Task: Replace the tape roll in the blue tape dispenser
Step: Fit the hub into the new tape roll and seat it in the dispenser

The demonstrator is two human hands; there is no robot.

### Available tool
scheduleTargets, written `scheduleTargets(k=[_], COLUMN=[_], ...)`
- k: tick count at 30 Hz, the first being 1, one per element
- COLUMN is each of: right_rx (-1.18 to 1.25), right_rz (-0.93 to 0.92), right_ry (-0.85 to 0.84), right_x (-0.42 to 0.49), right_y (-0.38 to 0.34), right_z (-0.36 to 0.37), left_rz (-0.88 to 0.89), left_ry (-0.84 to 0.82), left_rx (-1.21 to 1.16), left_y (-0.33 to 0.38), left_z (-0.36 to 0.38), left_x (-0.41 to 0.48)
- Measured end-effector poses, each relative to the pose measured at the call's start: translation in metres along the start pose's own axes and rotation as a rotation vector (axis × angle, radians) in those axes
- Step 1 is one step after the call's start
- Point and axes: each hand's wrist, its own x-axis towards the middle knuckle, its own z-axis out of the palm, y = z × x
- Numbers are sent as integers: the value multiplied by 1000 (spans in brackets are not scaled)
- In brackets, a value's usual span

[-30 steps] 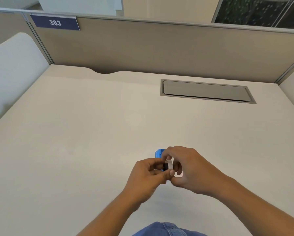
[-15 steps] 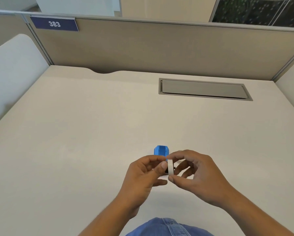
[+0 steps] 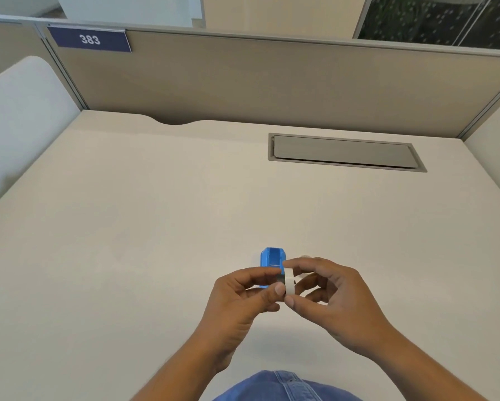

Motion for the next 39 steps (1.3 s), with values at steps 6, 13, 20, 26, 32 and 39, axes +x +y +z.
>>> scheduleTargets(k=[6, 13, 20, 26, 32, 39], right_rx=[-5, -195, -504, -601, -625, -710], right_rz=[-5, -17, 97, 225, 258, 204], right_ry=[19, 113, 219, 177, 135, 121], right_x=[3, 26, 62, 73, 74, 73], right_y=[2, 22, 89, 118, 124, 113], right_z=[-3, -28, -63, -67, -66, -57], left_rz=[21, -8, -30, -45, -55, -65], left_ry=[50, 87, 101, 122, 120, 132], left_rx=[18, 4, 25, 34, 66, 79], left_y=[2, -1, -4, -5, -2, -1], left_z=[-1, 0, -1, -2, -4, -6], left_x=[2, 6, 11, 17, 20, 24])
